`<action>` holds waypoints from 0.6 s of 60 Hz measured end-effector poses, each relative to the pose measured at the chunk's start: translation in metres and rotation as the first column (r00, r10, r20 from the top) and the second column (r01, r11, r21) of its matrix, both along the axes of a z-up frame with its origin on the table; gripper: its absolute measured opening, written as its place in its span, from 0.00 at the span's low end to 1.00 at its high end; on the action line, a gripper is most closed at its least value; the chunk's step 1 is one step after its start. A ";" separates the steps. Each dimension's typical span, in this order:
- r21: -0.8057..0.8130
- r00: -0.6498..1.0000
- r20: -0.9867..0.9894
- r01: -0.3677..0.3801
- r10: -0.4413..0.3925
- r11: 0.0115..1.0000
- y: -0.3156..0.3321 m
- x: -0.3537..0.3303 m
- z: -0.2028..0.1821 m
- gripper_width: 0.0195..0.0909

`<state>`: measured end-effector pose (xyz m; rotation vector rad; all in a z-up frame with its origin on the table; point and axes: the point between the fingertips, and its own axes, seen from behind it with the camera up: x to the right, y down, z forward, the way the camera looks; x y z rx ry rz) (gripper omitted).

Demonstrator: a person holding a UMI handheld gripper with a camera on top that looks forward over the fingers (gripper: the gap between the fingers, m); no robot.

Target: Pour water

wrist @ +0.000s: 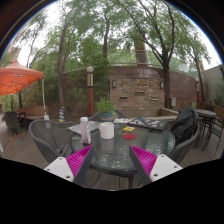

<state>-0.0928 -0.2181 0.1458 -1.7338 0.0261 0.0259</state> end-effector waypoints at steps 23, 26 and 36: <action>0.068 0.997 0.046 -0.060 0.056 0.996 0.026 -0.031 0.008 0.89; 0.070 0.997 0.032 -0.066 0.064 0.995 0.040 -0.041 0.006 0.89; 0.031 0.990 -0.011 -0.141 0.142 0.989 0.102 -0.106 -0.012 0.90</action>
